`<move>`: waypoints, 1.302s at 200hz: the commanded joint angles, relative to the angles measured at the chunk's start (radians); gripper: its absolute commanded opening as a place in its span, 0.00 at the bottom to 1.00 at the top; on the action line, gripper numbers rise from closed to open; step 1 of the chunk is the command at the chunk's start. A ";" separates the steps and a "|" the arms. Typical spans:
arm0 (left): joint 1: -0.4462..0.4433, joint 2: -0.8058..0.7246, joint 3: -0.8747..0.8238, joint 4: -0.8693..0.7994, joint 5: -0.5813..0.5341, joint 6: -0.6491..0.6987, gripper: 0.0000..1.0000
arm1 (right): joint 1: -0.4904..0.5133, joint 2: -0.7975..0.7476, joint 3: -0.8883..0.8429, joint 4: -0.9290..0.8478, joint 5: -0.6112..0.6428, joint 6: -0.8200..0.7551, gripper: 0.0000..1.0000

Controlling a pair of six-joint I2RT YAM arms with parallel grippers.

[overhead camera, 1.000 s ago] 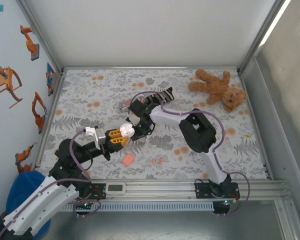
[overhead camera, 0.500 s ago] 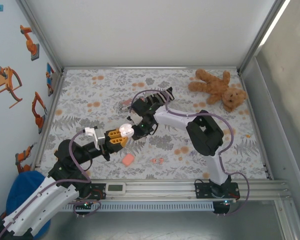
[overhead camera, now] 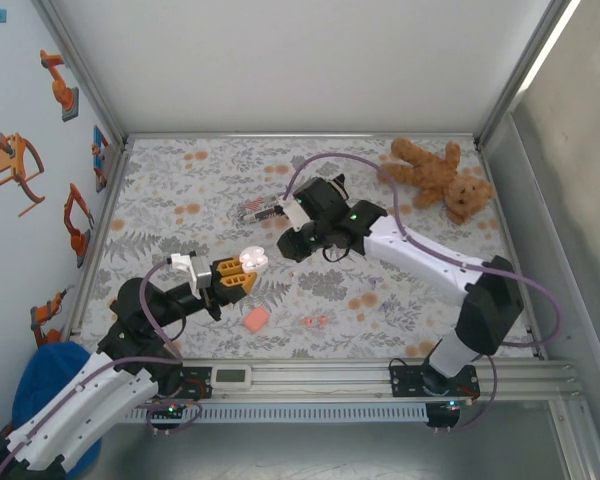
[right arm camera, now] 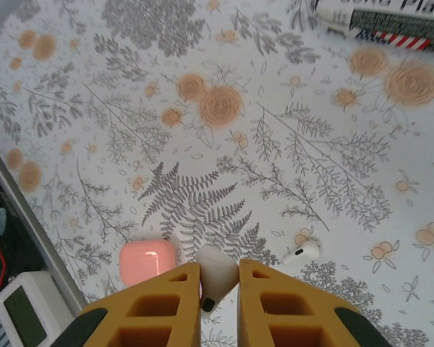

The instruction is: Insert wireless bluetooth earbuds into charging case

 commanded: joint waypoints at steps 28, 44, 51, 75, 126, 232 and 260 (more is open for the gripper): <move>-0.004 0.057 -0.014 0.092 0.001 -0.017 0.11 | -0.004 -0.216 -0.036 0.015 0.022 -0.081 0.16; -0.004 0.081 -0.016 0.117 0.002 -0.021 0.11 | -0.005 -0.271 -0.038 0.012 0.022 -0.105 0.16; -0.003 0.094 -0.019 0.132 0.004 -0.023 0.11 | -0.004 -0.293 -0.038 0.011 0.017 -0.113 0.16; -0.004 0.145 -0.017 0.182 0.014 -0.030 0.11 | -0.005 -0.356 -0.037 0.011 -0.010 -0.135 0.17; -0.005 0.250 0.014 0.246 0.054 -0.035 0.11 | 0.003 -0.409 -0.020 0.047 -0.121 -0.160 0.16; -0.010 0.320 0.036 0.290 0.089 -0.030 0.11 | 0.103 -0.331 0.025 0.093 -0.113 -0.215 0.16; -0.012 0.315 0.037 0.289 0.090 -0.026 0.11 | 0.118 -0.312 0.035 0.096 -0.107 -0.224 0.16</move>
